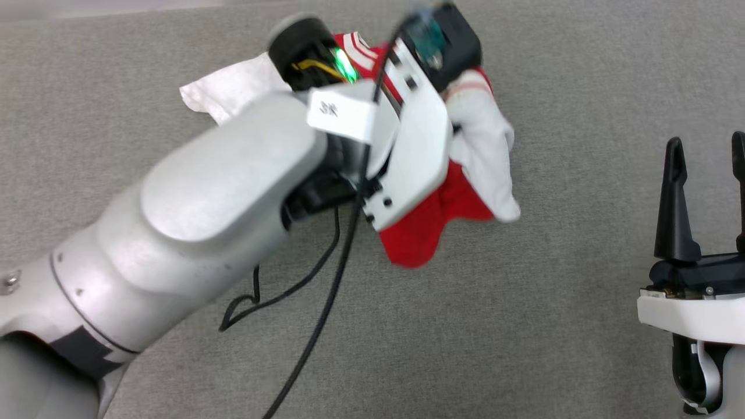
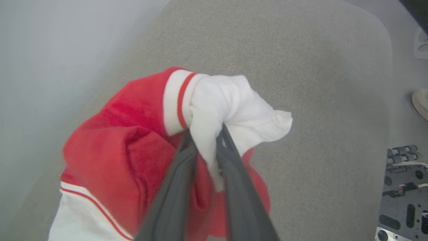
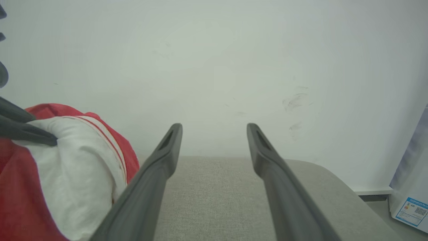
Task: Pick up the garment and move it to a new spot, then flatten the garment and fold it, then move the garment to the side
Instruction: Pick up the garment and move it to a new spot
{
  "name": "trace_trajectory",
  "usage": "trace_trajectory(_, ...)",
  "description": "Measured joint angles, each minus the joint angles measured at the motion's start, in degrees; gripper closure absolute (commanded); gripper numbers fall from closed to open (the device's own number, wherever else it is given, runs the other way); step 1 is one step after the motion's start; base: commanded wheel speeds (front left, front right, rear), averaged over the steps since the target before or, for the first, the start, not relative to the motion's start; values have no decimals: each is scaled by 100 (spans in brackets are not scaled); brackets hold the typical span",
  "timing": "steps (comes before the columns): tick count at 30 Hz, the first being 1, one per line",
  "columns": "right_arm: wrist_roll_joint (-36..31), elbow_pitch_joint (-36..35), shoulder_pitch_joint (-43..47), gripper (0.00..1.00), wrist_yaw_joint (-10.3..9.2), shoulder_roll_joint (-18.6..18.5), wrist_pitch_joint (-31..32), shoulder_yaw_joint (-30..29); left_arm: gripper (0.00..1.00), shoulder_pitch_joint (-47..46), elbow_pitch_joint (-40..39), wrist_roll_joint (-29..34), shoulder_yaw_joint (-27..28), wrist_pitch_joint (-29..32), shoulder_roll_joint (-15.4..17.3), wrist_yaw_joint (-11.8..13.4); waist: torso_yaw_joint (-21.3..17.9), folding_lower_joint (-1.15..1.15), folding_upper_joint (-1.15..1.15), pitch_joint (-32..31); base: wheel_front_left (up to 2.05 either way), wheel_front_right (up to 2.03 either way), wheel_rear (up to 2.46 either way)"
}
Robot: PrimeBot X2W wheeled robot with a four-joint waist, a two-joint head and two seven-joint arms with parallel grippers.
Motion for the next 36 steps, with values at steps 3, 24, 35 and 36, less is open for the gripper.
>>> trace_trajectory(3,15,1,-14,0,0,-1,0,-20,100,44,70,-149,-445,-110,-33,0,-68,0,0,21,0,0,0)
trace_trajectory(24,-57,109,38,0,0,0,0,-18,0,1040,1248,-192,-1202,-1468,-35,0,42,0,0,-142,0,0,0)
trace_trajectory(35,-114,300,587,0,0,0,0,2,0,2029,806,-131,-709,-3075,497,731,341,0,0,-883,0,0,0)
trace_trajectory(36,-113,332,643,0,0,1,0,1,0,2168,719,-131,-637,-3250,565,860,379,0,0,-943,0,0,0)
